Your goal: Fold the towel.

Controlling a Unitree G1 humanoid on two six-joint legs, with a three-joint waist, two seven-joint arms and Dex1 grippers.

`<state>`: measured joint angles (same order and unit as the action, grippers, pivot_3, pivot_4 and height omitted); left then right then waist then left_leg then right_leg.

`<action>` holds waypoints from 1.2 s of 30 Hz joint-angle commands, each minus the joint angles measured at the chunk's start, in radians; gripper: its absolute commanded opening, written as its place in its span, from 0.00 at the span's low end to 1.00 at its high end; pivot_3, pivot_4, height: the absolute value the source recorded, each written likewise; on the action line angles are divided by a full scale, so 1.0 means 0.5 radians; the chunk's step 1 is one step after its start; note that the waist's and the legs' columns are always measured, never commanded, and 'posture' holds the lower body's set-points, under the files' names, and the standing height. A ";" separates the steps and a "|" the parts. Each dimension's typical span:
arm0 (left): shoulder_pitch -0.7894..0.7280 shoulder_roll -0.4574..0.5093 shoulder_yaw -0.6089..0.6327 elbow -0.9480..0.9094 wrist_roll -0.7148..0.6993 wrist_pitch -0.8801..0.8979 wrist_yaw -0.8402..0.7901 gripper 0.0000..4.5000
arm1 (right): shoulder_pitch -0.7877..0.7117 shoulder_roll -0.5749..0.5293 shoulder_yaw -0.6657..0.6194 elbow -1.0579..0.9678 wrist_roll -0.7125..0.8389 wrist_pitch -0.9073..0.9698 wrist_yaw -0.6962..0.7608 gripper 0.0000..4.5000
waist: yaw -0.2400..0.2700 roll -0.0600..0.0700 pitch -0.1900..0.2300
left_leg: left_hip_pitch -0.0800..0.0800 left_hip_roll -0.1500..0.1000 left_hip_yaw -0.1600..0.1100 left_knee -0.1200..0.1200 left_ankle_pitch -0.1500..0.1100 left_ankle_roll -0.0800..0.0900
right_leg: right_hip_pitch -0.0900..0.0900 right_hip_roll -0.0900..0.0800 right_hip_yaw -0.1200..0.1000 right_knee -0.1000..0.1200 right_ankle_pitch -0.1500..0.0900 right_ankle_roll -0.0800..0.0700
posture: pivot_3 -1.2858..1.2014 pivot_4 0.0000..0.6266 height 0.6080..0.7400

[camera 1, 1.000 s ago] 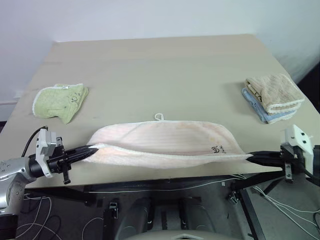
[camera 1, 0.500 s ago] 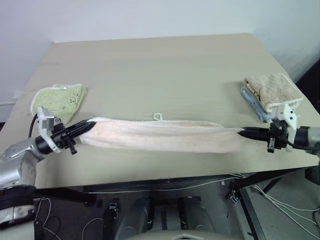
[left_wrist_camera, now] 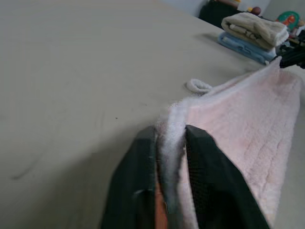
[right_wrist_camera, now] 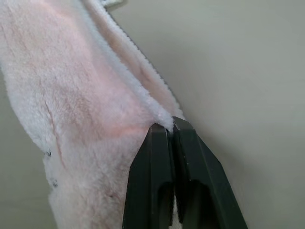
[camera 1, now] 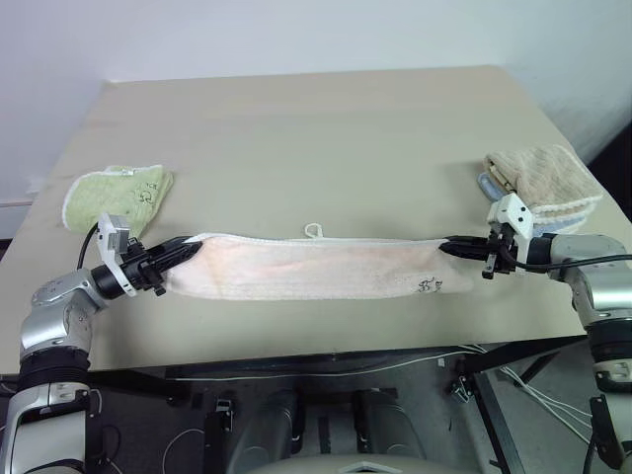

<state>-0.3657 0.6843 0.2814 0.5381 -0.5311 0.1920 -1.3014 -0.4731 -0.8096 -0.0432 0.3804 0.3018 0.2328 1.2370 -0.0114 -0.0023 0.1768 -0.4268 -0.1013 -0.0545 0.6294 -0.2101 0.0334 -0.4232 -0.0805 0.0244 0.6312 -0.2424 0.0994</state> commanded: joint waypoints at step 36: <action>0.109 -0.414 -0.161 -1.189 -0.356 0.261 0.418 1.00 | 0.630 0.234 -1.615 -0.713 1.455 2.763 -1.219 1.00 | 0.043 0.000 -0.002 | -0.001 0.000 0.001 0.001 0.000 0.002 | 0.003 -0.001 0.002 -0.001 -0.001 -0.001 | 0.52 0.24 1.00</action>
<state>-0.3140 0.4726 0.2034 -0.0237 -0.7100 0.3414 -1.0843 -0.1627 -0.6986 -0.8097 0.0631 0.9569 1.6079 0.6683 0.0100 -0.0021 0.1757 -0.4272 -0.1014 -0.0541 0.6299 -0.2097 0.0345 -0.4217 -0.0810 0.0252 0.6309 -0.2426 0.0989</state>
